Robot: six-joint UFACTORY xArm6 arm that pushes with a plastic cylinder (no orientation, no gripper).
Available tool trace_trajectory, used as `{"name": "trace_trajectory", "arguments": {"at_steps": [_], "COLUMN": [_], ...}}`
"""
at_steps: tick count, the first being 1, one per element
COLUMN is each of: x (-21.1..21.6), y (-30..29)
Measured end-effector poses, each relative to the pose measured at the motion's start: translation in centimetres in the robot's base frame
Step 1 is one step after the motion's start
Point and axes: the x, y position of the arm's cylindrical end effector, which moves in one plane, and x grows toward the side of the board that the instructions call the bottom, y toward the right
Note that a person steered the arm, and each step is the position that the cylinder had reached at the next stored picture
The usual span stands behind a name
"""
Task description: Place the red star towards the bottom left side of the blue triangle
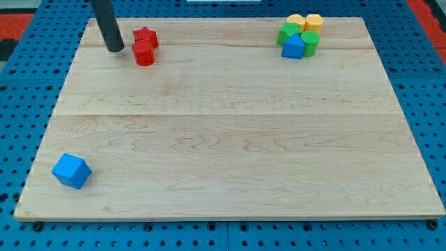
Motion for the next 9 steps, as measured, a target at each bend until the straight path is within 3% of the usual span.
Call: {"name": "trace_trajectory", "arguments": {"at_steps": [4,6,9], "x": [-2.5,2.9,0.1], "y": [1.6,11.4,24.1]}}
